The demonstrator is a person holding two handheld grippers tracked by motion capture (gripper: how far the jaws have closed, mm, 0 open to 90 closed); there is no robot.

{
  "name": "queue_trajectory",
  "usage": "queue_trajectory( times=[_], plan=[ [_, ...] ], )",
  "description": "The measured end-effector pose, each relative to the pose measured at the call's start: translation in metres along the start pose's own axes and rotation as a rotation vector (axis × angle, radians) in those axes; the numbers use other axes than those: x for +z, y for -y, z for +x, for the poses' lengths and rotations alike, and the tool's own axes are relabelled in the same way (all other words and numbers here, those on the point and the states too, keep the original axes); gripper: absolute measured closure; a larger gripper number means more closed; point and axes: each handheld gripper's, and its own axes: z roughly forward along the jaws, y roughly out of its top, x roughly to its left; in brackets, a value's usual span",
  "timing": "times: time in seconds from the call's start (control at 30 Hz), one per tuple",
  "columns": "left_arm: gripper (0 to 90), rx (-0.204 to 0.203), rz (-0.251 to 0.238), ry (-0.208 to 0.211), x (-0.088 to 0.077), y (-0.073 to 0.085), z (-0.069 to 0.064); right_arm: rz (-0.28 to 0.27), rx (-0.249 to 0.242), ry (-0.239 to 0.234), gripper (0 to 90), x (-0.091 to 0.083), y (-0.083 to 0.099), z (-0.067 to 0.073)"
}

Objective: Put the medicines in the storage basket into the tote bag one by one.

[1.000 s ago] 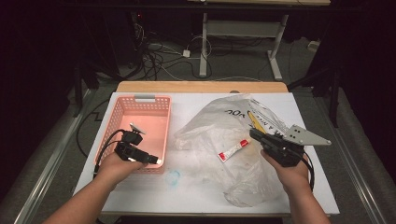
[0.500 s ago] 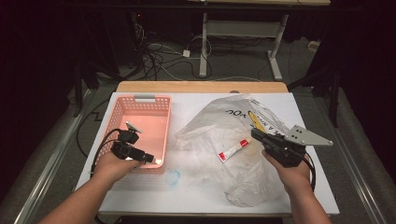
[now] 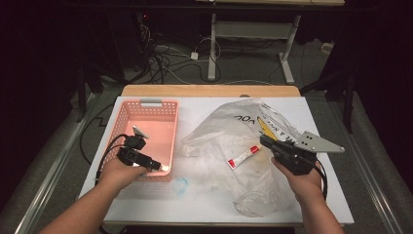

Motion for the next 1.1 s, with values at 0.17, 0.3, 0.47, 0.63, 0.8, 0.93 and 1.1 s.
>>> queue_trajectory(
  times=[0.17, 0.3, 0.47, 0.63, 0.8, 0.93, 1.1],
  plan=[
    [33.4, -0.019, 0.007, 0.002, 0.001, -0.001, 0.001, -0.002, 0.001, 0.0, 90.0, 0.0, 0.0, 0.0],
    [34.3, -0.023, 0.0, -0.005, 0.0, -0.001, 0.0, -0.001, 0.002, -0.002, 90.0, 0.0, 0.0, 0.0],
    [34.8, -0.02, 0.003, -0.024, -0.001, -0.002, -0.002, -0.002, 0.003, -0.001, 90.0, -0.001, 0.0, -0.001],
    [35.0, -0.007, 0.022, -0.074, -0.004, -0.008, -0.002, -0.006, 0.004, 0.0, 90.0, -0.002, 0.0, -0.001],
    [35.0, -0.004, 0.023, -0.118, -0.005, -0.016, 0.001, -0.002, 0.005, -0.003, 90.0, 0.0, 0.001, -0.001],
    [35.0, 0.013, 0.015, -0.144, -0.004, -0.025, 0.002, 0.001, 0.006, -0.002, 90.0, 0.0, 0.001, -0.001],
    [34.8, 0.028, 0.022, -0.151, -0.001, -0.03, 0.001, -0.003, 0.004, -0.004, 90.0, 0.0, 0.001, -0.001]
  ],
)
